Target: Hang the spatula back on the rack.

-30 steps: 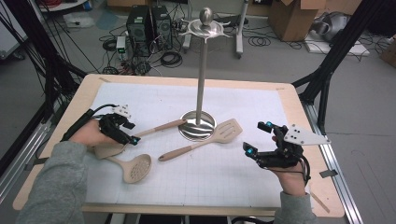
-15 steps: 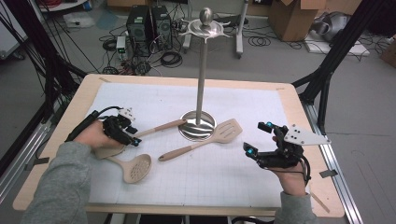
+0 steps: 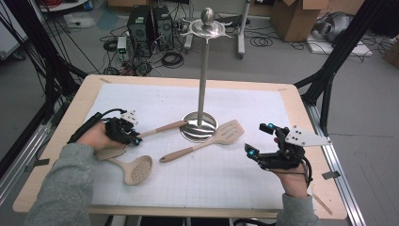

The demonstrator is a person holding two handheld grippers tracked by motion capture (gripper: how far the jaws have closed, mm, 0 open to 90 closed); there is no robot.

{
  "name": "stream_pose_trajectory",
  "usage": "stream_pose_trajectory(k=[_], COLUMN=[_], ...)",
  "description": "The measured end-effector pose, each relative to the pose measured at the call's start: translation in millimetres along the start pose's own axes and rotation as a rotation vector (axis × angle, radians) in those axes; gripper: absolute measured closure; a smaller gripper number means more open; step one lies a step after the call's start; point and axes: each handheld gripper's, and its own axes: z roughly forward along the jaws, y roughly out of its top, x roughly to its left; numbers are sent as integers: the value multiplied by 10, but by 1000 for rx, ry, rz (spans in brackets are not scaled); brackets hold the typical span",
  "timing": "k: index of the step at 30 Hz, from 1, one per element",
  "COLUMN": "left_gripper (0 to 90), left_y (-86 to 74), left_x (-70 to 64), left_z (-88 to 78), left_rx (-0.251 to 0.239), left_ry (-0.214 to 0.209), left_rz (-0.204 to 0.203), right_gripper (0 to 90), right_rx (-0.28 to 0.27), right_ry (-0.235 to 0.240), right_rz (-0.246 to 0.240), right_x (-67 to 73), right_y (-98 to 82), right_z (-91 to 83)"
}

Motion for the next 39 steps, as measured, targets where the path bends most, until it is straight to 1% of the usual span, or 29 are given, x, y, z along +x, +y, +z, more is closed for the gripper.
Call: stream_pose_trajectory(k=[2,3,6,8,10,12,13,15,16,17,18,19,21,22,23,24,25,26,27,32,34,35,36,37,39], left_gripper=[769,769,772,773,773,774,774,775,775,774,774,775,774,774,775,775,775,775,775,774,774,774,774,774,774], left_y=[4,11,9,-2,-8,-29,-33,-38,-38,-38,-36,-33,-32,-32,-32,-29,-27,-27,-27,-20,-16,-10,-10,-8,-1], left_x=[0,2,-11,-21,-13,-22,-16,-18,-20,-27,-20,-32,-36,-48,-48,-49,-57,-57,-61,-118,-152,-176,-176,-190,-217], left_z=[2,-4,-2,0,-8,-3,-9,-15,-26,-36,-58,-91,-120,-163,-163,-200,-257,-257,-282,-403,-454,-495,-495,-505,-558], left_rx=[3,14,9,-6,-1,-26,-23,-21,-18,-24,-23,-40,-49,-68,-68,-78,-93,-93,-101,-116,-133,-135,-135,-149,-158], left_ry=[4,10,14,15,17,11,9,7,11,13,18,25,25,32,32,33,42,42,43,60,73,77,77,77,75], left_rz=[2,3,-7,-21,-17,-43,-34,-34,-24,-28,-18,-24,-30,-30,-30,-30,-35,-35,-44,-47,-32,-27,-27,-36,-46], right_gripper=[99,99,99,99,99,99,99,99,99,99,99,99,99,99,99,99,99,99,99,99,99,99,99,99,99], right_rx=[4,4,2,-1,-3,1,3,3,3,6,6,-2,-3,-7,-7,-8,-3,-3,-8,-10,-11,-12,-12,-15,-19], right_ry=[1,1,0,0,-1,2,3,7,7,2,2,-7,-7,-7,-7,-7,-6,-6,-5,-3,-3,0,0,2,4], right_rz=[-1,-1,0,3,0,0,-6,-6,-5,-4,-4,-3,0,-6,-6,-8,1,1,-10,-3,-3,0,0,-1,-2], right_x=[3,3,7,7,5,13,26,31,32,27,27,26,27,24,24,23,27,27,23,31,33,42,42,48,54], right_y=[-1,-1,1,1,2,2,4,4,5,3,3,5,6,6,6,6,6,6,6,9,10,14,14,18,22], right_z=[0,0,-3,-4,-2,4,12,14,15,13,13,5,0,-3,-3,-2,-6,-6,-2,-6,-9,-13,-13,-16,-20])
